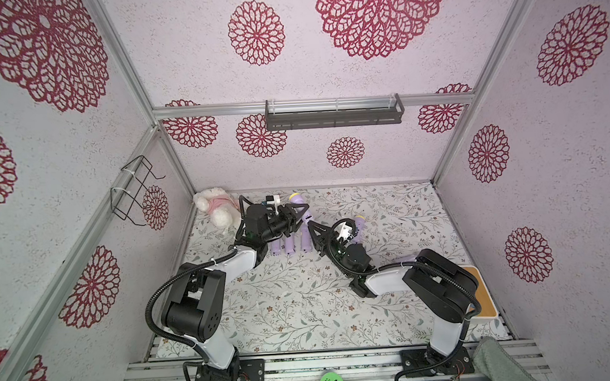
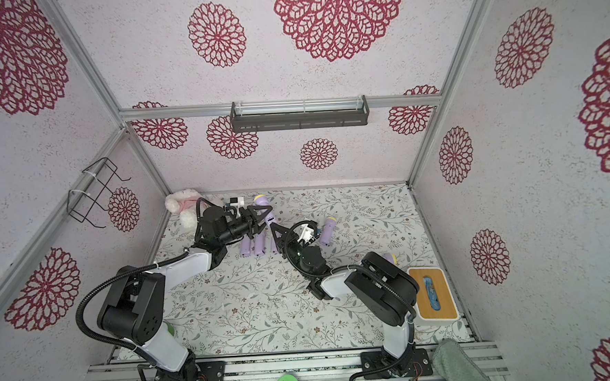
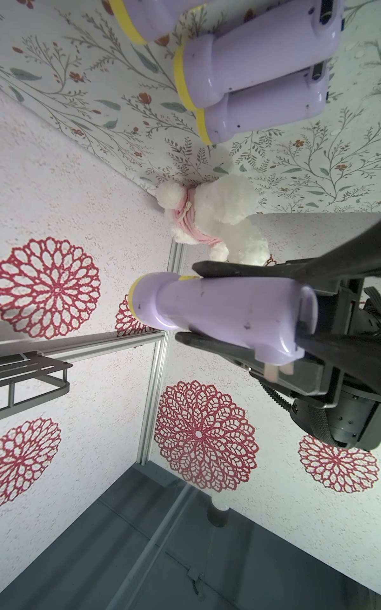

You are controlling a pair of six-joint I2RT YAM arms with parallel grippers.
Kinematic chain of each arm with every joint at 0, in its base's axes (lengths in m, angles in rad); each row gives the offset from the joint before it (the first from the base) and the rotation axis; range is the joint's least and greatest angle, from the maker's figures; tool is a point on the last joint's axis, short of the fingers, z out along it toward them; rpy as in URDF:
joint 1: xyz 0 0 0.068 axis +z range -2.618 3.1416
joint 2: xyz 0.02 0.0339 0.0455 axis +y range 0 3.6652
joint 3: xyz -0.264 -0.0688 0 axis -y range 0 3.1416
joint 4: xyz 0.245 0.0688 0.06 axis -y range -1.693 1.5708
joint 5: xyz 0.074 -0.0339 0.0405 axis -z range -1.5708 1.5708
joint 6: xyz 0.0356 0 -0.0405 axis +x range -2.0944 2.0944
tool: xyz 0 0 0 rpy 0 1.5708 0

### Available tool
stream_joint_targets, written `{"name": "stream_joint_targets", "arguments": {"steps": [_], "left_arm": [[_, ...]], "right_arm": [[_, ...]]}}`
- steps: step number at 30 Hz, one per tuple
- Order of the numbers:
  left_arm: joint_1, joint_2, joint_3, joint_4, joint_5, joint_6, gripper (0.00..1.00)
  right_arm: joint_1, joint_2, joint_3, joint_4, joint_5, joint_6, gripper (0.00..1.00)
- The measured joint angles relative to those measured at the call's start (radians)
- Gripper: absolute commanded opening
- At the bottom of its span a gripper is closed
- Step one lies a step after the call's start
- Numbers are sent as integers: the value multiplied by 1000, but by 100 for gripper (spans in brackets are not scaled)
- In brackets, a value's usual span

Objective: Close the plug at the bottom of the flashlight
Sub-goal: Close the plug of the flashlight.

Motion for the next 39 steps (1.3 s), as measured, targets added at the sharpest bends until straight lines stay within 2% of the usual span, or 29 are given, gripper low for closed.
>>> {"name": "stream_joint_targets", "arguments": {"steps": [39], "left_arm": [[-1,0,0,24,-4,-2,0]], "right_arm": [[0,0,0,-2,10,1,17]]}}
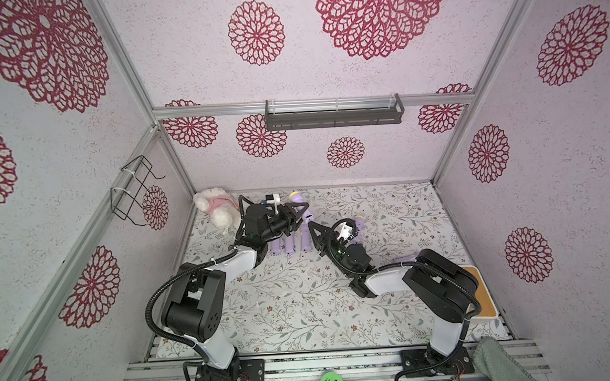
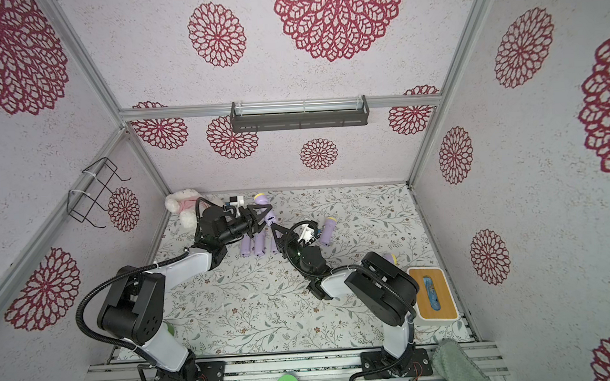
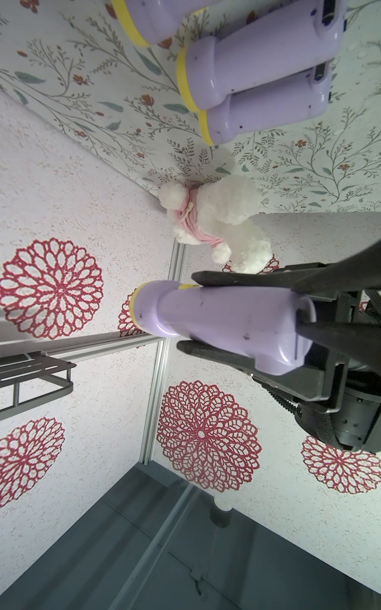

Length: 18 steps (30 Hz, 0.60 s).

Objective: Close the plug at the bottom of the flashlight
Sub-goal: Close the plug of the flashlight.

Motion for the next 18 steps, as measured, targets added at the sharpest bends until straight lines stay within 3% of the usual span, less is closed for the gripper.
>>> {"name": "stream_joint_targets", "arguments": {"steps": [18], "left_arm": [[-1,0,-5,0,-16,2,0]], "right_arm": [[1,0,-2,-10,17,3,14]]}}
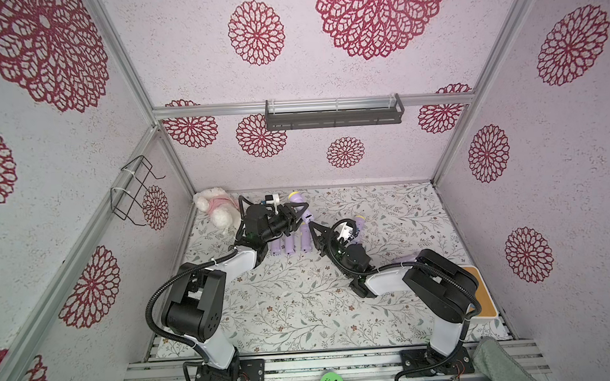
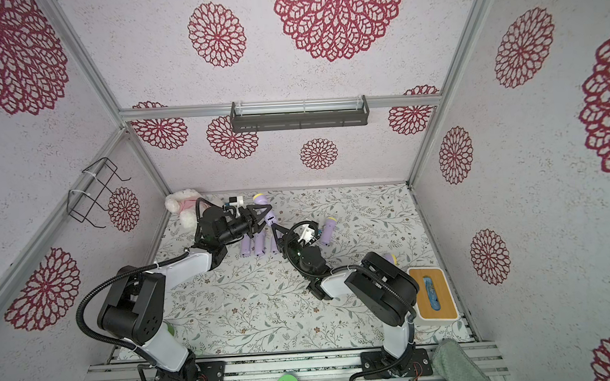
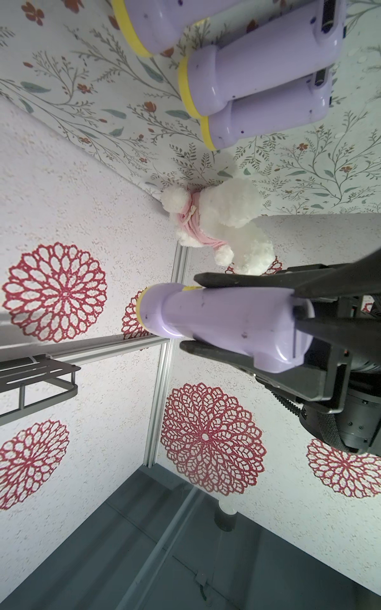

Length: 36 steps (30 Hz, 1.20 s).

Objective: Close the plug at the bottom of the flashlight
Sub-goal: Close the plug of the flashlight.

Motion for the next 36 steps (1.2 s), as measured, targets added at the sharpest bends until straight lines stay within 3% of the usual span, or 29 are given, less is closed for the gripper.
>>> {"name": "stream_joint_targets", "arguments": {"steps": [27,36], "left_arm": [[-3,0,-25,-1,-9,1,0],[-3,-2,-27,-2,5,0,0]], "right_arm": [[2,-19,-16,-66,4,24,23],[2,-53,-29,-124,3,11,31]]}}
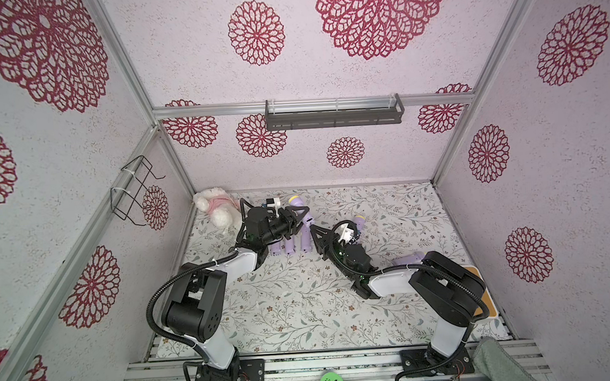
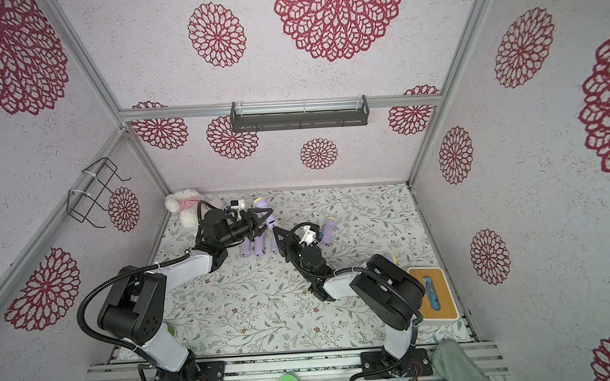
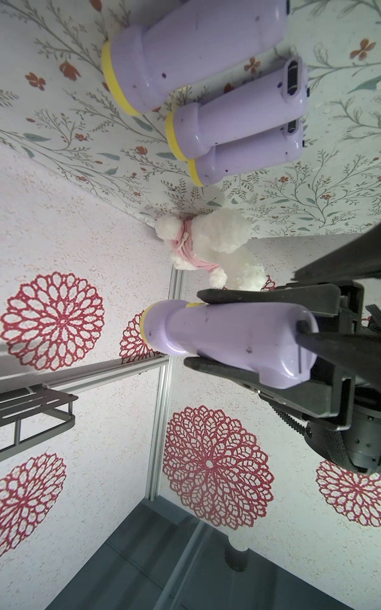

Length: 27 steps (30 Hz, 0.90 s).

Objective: Close the plug at the bottom of the flashlight
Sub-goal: Close the plug of the flashlight.

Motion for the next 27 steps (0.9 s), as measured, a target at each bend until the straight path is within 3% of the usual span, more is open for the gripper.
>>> {"name": "stream_joint_targets", "arguments": {"steps": [6,15,22,27], "left_arm": [[0,-8,-1,1,6,-1,0],[1,-31,-1,-23,11,13,0],[1,-48,0,-130,1,72,0],[1,-60,3,-206,-22,118,0]], "right_arm": [[0,-42,-9,-68,8,-67,41],[-3,-100,-41,-150,27,-159,63],[-3,-251,-82,-200,59,-305,79],[-3,-364,-117,-245,113,-421,81]]}}
